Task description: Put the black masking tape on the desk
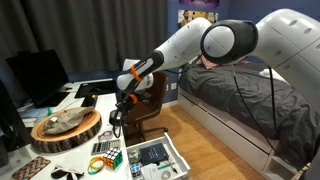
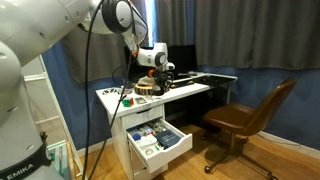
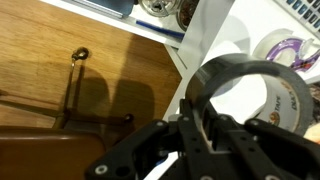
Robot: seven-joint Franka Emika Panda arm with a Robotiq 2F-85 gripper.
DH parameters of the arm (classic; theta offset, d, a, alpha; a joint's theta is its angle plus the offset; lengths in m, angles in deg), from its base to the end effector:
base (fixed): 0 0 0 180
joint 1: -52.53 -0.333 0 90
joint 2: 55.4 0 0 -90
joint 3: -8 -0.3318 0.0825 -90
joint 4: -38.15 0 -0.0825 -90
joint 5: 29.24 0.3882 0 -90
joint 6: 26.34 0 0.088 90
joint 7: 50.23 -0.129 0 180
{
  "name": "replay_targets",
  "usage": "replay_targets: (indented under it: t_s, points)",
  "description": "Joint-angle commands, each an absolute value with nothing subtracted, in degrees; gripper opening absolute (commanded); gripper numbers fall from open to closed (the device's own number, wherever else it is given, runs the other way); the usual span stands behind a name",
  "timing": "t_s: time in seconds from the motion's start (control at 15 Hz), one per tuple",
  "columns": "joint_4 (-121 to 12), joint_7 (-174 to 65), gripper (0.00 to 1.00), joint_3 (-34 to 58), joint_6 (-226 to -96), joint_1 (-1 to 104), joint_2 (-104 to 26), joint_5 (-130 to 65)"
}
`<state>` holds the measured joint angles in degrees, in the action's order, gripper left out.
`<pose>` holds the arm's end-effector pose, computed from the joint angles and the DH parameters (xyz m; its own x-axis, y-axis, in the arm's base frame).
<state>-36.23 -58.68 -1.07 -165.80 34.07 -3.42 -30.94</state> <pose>0.7147 0.3358 0.2087 0.9427 0.2541 0.2161 0.2863 -0.9488 -0.1335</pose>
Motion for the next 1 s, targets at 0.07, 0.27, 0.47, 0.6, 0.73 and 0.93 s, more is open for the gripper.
replay_targets:
  t_s: [0.07,0.27,0.47,0.6,0.73,0.93]
  points:
    - [-24.80,-65.13,0.04,3.47,-158.48,29.91,2.71,-31.78]
    - [-20.18,-67.60,0.04,5.24,-153.65,28.00,5.40,-32.69]
    - [-16.25,-68.73,0.04,6.29,-148.92,26.22,7.68,-33.75]
    - [-13.83,-69.01,0.04,6.64,-146.09,25.26,9.11,-34.42]
    - [-11.71,-69.16,0.04,6.90,-143.63,24.40,10.36,-35.17]
    - [-8.78,-68.95,0.04,6.86,-140.64,23.33,12.01,-35.96]
